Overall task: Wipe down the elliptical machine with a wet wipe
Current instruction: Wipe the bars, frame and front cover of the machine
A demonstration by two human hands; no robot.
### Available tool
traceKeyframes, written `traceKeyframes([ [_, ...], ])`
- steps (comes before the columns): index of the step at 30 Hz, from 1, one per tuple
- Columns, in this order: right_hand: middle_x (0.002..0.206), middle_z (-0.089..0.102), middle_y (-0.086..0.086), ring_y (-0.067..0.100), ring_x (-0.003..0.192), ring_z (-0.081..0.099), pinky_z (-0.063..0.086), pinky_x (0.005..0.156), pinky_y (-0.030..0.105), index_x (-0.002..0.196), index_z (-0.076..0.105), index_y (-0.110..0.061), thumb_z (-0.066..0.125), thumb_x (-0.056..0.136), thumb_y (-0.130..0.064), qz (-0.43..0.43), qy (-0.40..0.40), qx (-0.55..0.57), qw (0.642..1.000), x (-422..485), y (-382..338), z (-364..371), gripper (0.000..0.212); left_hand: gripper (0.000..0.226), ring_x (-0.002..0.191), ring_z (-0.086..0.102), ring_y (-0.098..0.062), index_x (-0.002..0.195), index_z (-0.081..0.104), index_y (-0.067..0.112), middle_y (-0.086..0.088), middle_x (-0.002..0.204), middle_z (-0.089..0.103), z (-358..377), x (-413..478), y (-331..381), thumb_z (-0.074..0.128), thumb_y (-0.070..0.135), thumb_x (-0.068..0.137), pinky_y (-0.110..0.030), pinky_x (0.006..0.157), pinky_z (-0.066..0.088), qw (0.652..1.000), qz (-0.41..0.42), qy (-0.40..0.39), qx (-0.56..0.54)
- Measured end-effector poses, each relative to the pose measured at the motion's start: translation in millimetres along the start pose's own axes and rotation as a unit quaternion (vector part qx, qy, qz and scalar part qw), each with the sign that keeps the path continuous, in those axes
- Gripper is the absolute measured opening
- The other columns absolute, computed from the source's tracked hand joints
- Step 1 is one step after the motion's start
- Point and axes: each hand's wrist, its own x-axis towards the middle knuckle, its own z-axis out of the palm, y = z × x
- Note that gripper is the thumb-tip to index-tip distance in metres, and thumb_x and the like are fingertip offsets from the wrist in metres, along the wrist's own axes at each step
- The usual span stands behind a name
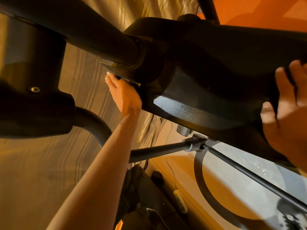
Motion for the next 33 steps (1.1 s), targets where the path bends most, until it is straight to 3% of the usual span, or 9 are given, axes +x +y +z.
traceKeyframes([
  [4,0.173,-0.004,0.003,0.028,0.159,-0.001,0.016,0.123,0.062,0.165,0.006,-0.025,0.027,0.101,-0.050,0.018,-0.016,-0.032,0.999,-1.6,-1.5,1.7,0.073,0.066,0.161,0.003,-0.018,0.167,0.009,0.021,0.002,0.175,0.005,0.2,-13.6,5.7,0.021,0.046,0.107,-0.043,0.131,0.001,1.000,0.021,-0.006,0.008],
  [8,0.173,-0.001,0.002,0.028,0.159,0.001,0.018,0.123,0.061,0.165,0.006,-0.024,0.024,0.100,-0.052,0.002,-0.012,-0.035,0.999,0.3,-0.2,-0.1,0.073,0.051,0.155,0.018,-0.020,0.152,0.029,-0.004,-0.005,0.165,0.026,23.8,-100.0,4.9,0.026,0.023,0.109,-0.019,0.127,0.004,0.986,0.085,-0.041,0.140],
  [11,0.172,0.006,0.008,0.030,0.158,0.004,0.018,0.122,0.061,0.164,0.013,-0.017,0.031,0.101,-0.045,0.003,-0.005,-0.056,0.998,-0.6,-8.7,-10.0,0.071,0.074,0.161,-0.009,-0.024,0.163,0.006,0.001,-0.012,0.173,-0.006,54.3,-169.1,-4.6,0.020,0.035,0.099,-0.043,0.131,-0.001,0.948,0.211,-0.105,0.214],
  [15,0.168,0.017,0.017,0.038,0.156,0.013,0.013,0.124,0.058,0.161,0.022,-0.009,0.039,0.099,-0.038,-0.015,0.014,-0.060,0.998,-1.2,-17.8,-20.4,0.070,0.081,0.161,-0.009,-0.031,0.162,0.011,-0.004,-0.021,0.172,-0.004,79.2,-213.1,0.1,0.024,0.041,0.097,-0.047,0.131,0.002,0.874,0.349,-0.235,0.244],
  [18,0.168,0.017,0.017,0.037,0.156,0.014,0.011,0.125,0.055,0.161,0.023,-0.010,0.042,0.097,-0.037,-0.013,0.011,-0.078,0.997,-0.7,-17.5,-20.4,0.072,0.082,0.161,-0.005,-0.032,0.162,0.012,-0.004,-0.023,0.172,-0.001,73.9,-180.7,1.9,0.026,0.045,0.098,-0.046,0.131,0.004,0.823,0.415,-0.248,0.298],
  [24,0.166,0.024,0.019,0.038,0.155,0.018,0.009,0.126,0.051,0.159,0.029,-0.009,0.048,0.094,-0.033,-0.009,0.030,-0.071,0.997,-1.4,-21.7,-24.8,0.071,0.083,0.161,0.003,-0.031,0.162,0.019,-0.003,-0.021,0.172,0.008,84.2,-125.2,27.8,0.032,0.049,0.099,-0.046,0.131,0.007,0.865,0.370,-0.169,0.293],
  [26,0.166,0.024,0.019,0.038,0.155,0.018,0.010,0.126,0.052,0.159,0.030,-0.009,0.047,0.094,-0.033,-0.002,0.028,-0.069,0.997,-0.1,-23.2,-24.4,0.071,0.085,0.161,0.001,-0.033,0.163,0.016,0.000,-0.020,0.172,0.006,80.7,-162.8,18.1,0.031,0.053,0.099,-0.047,0.131,0.004,0.826,0.395,-0.211,0.343],
  [30,0.167,0.023,0.018,0.036,0.156,0.017,0.009,0.127,0.051,0.159,0.030,-0.009,0.044,0.097,-0.033,-0.001,0.023,-0.069,0.997,-0.2,-24.7,-26.1,0.068,0.083,0.160,-0.014,-0.027,0.165,0.005,0.003,-0.017,0.173,-0.006,59.9,-232.7,-10.9,0.025,0.052,0.101,-0.042,0.131,-0.002,0.689,0.493,-0.357,0.394],
  [33,0.167,0.023,0.018,0.036,0.156,0.017,0.010,0.126,0.052,0.159,0.030,-0.009,0.044,0.096,-0.031,-0.001,0.027,-0.064,0.998,-0.3,-26.1,-26.1,0.069,0.082,0.161,-0.010,-0.025,0.165,0.007,0.002,-0.017,0.173,-0.004,60.0,-196.3,-5.4,0.020,0.054,0.103,-0.040,0.131,-0.003,0.698,0.508,-0.326,0.386],
])
